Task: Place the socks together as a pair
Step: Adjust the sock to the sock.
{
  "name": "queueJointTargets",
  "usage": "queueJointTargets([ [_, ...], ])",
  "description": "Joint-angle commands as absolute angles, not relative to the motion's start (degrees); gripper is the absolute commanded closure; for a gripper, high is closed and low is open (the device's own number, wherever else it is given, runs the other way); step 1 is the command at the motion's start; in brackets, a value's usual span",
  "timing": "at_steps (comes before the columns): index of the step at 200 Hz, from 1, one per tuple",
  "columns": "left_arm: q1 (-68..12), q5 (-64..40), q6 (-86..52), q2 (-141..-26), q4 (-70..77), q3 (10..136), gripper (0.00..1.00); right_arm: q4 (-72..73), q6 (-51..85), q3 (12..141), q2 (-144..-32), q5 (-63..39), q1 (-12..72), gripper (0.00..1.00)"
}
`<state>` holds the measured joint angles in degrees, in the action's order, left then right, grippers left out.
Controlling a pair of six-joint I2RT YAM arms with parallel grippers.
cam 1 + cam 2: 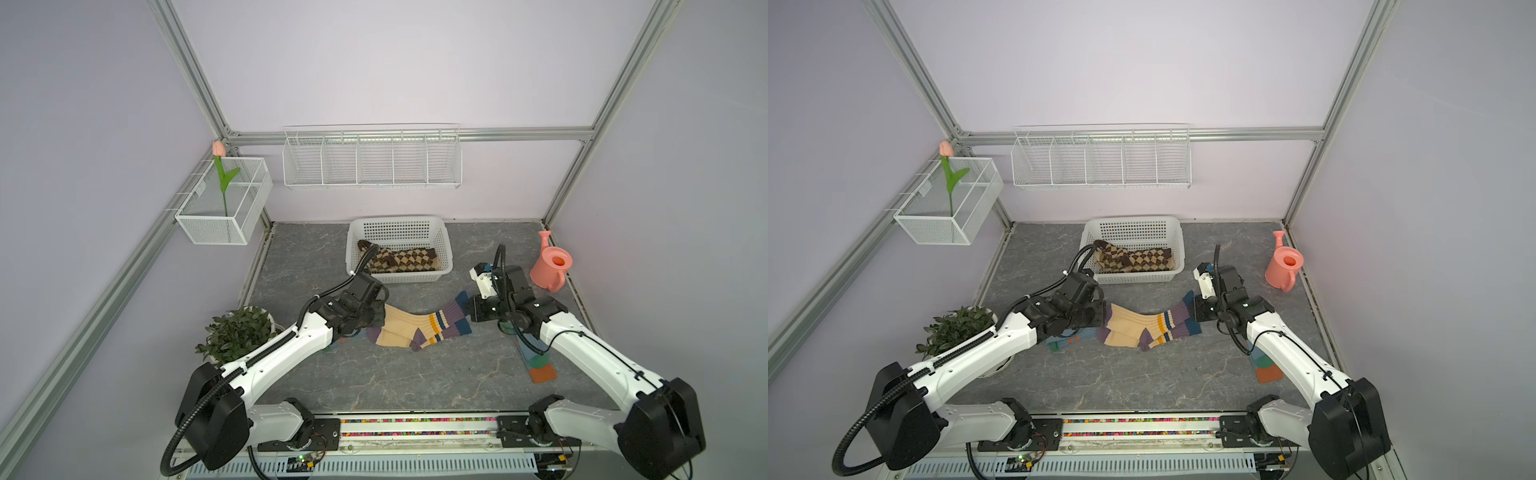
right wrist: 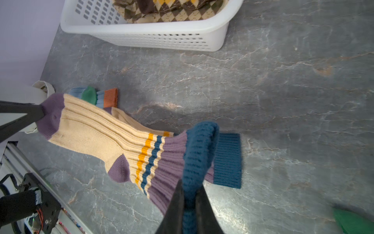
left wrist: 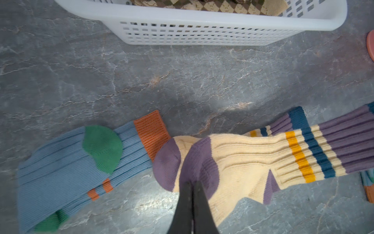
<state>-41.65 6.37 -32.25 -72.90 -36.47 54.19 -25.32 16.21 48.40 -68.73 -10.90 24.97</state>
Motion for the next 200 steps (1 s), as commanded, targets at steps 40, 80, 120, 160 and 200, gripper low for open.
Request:
queueJointTargets([
  [40,-41.8,7.4,-31.3,-74.5,-36.9,53.0,1.00,-23.0,16.2,46.7,-73.1,-11.2,25.6,0.88],
  [80,-41.6,7.1,-30.5,-76.3,-36.6,53.3,1.00,-22.4,16.1,45.9,-73.8,-11.0,25.6,0.88],
  [120,-41.0,5.8,-30.0,-79.1,-34.0,52.1,1.00,-21.0,16.0,45.1,-75.5,-10.4,25.7,0.88],
  [160,-40.7,8.2,-29.7,-83.4,-33.3,52.0,1.00,-18.6,16.1,44.7,-79.3,-10.8,25.6,0.88],
  [200,-40.7,10.5,-29.8,-83.9,-34.1,52.0,1.00,-17.7,16.0,44.4,-81.3,-9.8,25.6,0.87],
])
